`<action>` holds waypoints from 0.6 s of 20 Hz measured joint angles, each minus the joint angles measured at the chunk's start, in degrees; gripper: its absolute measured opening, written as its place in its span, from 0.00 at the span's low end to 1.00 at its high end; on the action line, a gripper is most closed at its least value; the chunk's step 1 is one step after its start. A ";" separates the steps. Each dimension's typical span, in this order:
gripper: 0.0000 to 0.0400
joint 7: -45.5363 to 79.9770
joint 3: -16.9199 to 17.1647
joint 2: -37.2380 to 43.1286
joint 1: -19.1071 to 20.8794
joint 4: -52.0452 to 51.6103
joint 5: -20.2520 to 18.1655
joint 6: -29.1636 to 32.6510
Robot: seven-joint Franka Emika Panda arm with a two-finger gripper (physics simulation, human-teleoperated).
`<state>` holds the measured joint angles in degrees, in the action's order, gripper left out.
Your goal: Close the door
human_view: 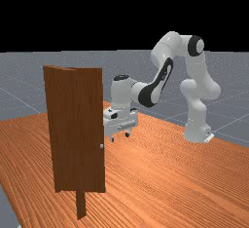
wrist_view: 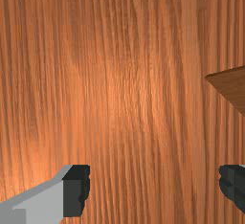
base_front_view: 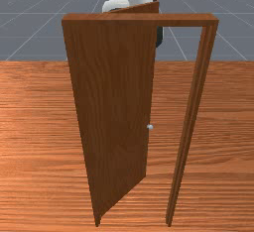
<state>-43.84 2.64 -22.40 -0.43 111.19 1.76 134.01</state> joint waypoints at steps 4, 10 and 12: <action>0.14 0.00 0.00 0.00 0.00 0.00 0.00 0.00; 0.01 1.43 0.59 11.61 -0.24 17.03 1.93 5.47; 0.00 0.80 0.48 12.29 -0.09 17.83 1.39 5.53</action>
<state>-43.04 3.12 -10.11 -0.52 129.02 3.15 139.54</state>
